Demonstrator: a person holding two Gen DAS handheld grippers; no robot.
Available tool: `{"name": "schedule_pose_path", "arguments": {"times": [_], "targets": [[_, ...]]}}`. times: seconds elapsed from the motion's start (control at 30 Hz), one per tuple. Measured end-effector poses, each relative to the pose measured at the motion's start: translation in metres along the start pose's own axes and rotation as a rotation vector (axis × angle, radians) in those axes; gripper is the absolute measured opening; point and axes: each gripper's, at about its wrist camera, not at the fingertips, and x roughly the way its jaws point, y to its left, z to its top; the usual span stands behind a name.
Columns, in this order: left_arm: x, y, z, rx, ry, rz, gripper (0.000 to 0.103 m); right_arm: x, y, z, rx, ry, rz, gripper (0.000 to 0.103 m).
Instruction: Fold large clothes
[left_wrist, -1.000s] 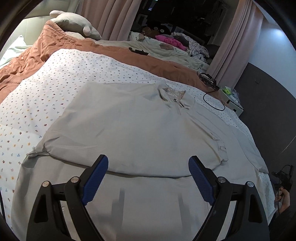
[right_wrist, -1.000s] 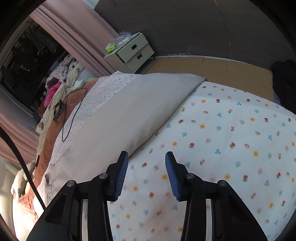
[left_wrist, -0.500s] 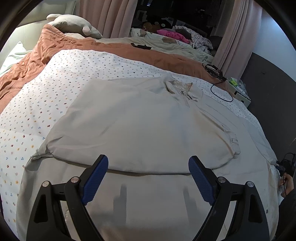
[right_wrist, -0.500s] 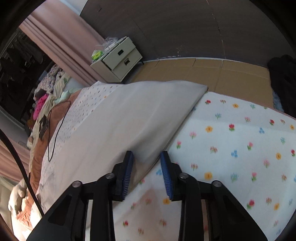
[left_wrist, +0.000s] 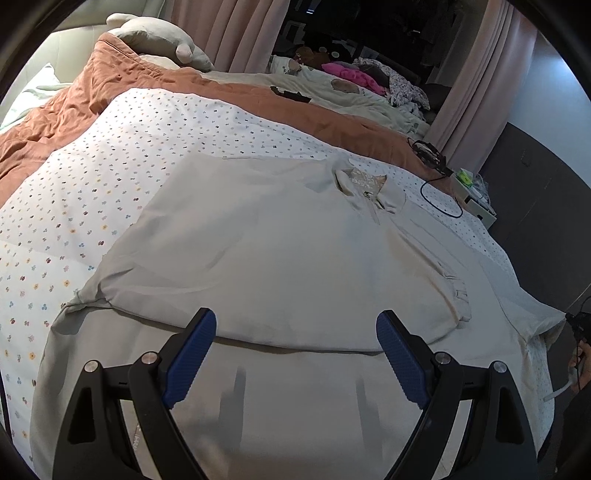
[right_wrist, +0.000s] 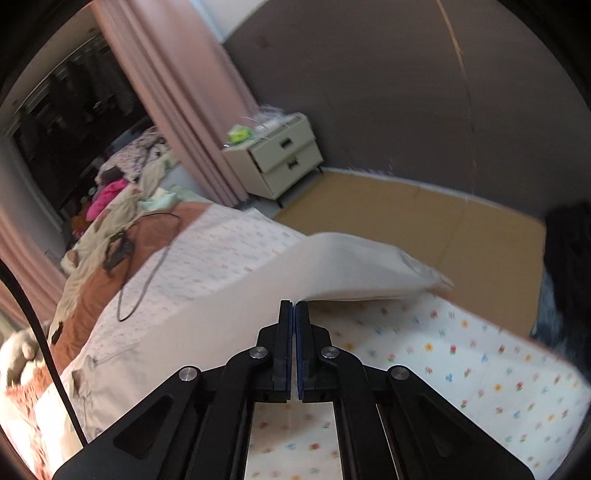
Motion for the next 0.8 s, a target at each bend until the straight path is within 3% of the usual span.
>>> {"name": "schedule_pose_path", "arguments": {"times": [0.43, 0.8], "targets": [[-0.023, 0.010, 0.016, -0.042, -0.042, -0.071, 0.090, -0.079, 0.105, -0.005, -0.298, -0.051, 0.097, 0.000], [-0.039, 0.023, 0.023, -0.107, -0.082, -0.119, 0.090, -0.098, 0.178, -0.046, -0.503, 0.036, 0.280, 0.000]]}}
